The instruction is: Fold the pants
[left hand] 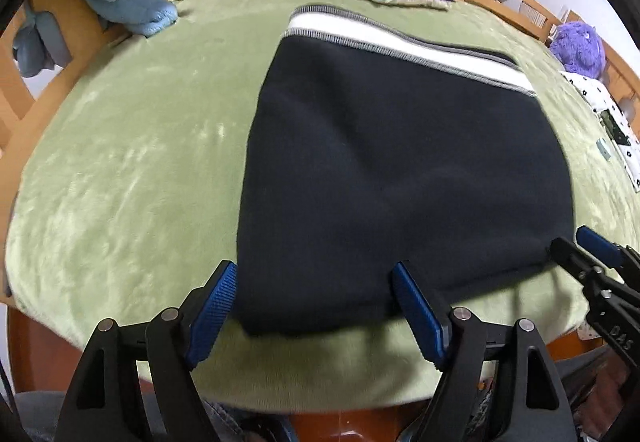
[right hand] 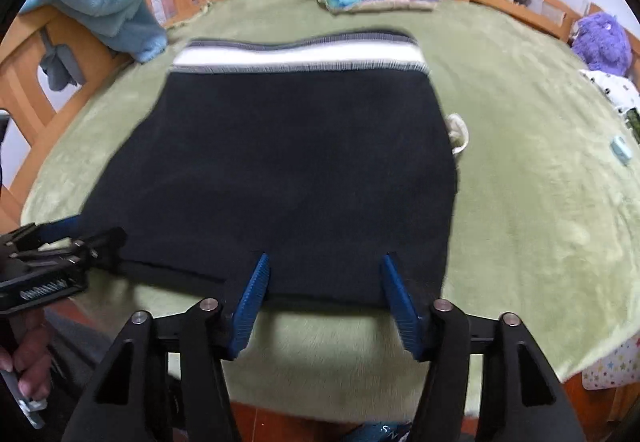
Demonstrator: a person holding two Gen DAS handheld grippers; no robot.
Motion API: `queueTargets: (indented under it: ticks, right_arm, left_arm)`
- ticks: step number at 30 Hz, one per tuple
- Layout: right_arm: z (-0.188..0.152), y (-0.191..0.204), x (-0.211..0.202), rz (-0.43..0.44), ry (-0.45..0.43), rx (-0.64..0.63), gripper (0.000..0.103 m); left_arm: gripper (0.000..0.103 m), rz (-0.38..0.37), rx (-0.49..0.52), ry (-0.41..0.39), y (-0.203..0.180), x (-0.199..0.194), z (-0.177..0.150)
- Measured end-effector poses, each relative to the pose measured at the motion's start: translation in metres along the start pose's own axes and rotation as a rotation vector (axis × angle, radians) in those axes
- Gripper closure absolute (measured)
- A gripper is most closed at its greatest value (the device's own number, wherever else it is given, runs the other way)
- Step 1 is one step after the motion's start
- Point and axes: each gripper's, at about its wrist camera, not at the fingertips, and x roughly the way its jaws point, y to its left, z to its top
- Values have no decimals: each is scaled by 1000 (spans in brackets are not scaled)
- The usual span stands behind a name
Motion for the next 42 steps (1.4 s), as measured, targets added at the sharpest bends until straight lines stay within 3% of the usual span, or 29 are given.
queueTargets:
  ticks: [5, 6, 9, 13, 17, 22, 30, 42]
  right_arm:
    - [0, -1, -66, -37, -124, 53, 43]
    - [-1, -2, -80, -43, -146, 68, 39]
    - [-2, -5, -109, -68, -186, 96, 36]
    - [-7, -13, -133, -64, -198, 150, 33]
    - [-6, -16, -146, -104, -204, 156, 33]
    - [-6, -15, -163, -129, -242, 138, 28]
    - [-6, -19, -171, -133, -269, 138, 11]
    - [-5, -26, -171, -145, -261, 141, 10]
  left_arm:
    - [26, -68, -13, -106, -7, -59, 1]
    - [25, -73, -9, -136, -10, -71, 0]
    - [24, -102, 8, -196, -17, -97, -1]
    - [24, -118, 27, -215, -23, -107, -3]
    - [24, -114, 41, -205, -27, -109, -5]
    - [20, -123, 33, -251, -31, -126, -9]
    - [16, -129, 44, -262, -40, -132, -11]
    - [16, -146, 47, -257, -44, -130, -14]
